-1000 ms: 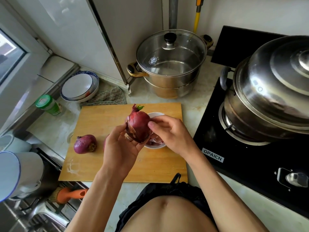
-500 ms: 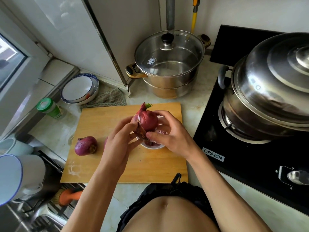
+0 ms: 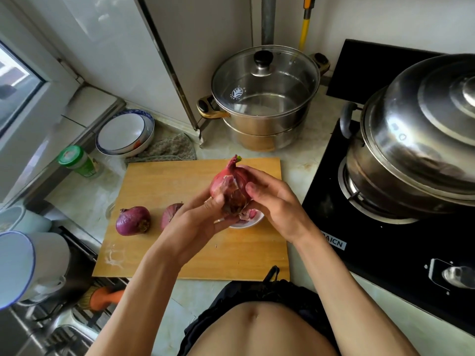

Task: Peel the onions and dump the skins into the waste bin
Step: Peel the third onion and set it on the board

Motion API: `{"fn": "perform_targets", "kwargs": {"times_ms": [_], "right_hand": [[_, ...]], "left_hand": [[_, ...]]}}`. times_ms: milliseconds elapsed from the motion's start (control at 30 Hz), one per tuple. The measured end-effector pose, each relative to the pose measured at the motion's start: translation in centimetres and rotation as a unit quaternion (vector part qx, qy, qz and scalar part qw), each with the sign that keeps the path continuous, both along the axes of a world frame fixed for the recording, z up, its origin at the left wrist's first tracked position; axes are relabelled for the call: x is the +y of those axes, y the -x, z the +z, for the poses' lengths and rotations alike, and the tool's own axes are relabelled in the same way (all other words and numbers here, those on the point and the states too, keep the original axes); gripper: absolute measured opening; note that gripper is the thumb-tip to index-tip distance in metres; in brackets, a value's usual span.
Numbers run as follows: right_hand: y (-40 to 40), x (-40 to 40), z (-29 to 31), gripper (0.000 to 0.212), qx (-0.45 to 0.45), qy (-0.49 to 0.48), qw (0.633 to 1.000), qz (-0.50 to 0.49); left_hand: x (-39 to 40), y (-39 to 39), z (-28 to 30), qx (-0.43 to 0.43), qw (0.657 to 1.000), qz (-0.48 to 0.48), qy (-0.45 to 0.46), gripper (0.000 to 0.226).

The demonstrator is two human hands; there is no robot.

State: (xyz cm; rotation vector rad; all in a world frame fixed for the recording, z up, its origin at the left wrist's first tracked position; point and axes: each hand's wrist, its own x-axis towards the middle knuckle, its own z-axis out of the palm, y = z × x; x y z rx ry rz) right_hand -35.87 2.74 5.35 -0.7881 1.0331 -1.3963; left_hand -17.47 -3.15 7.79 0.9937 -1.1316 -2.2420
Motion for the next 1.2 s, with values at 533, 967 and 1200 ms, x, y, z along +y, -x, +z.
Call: {"fn": "perform_targets", "kwargs": {"times_ms": [533, 967, 1200], "right_hand": [[-1.3, 0.1, 1.8, 0.032, 0.351, 0.071, 0.922, -0.149], [-1.1, -0.3, 2.1, 0.008, 0.317, 0.066, 0.94, -0.105], [-1.3, -0.4, 2.2, 0.005, 0.317, 0.102, 0.939, -0.09]], "left_hand": [[0.3, 0.6, 0.2, -0.11, 0.979, 0.099, 0.139, 0.072], [-0.3, 0.1, -0.4, -0.079, 0.993, 0.076, 0.047, 0.065], [-0.3, 0.4, -1.1, -0.029, 0.992, 0.08, -0.091, 0.054]]}}
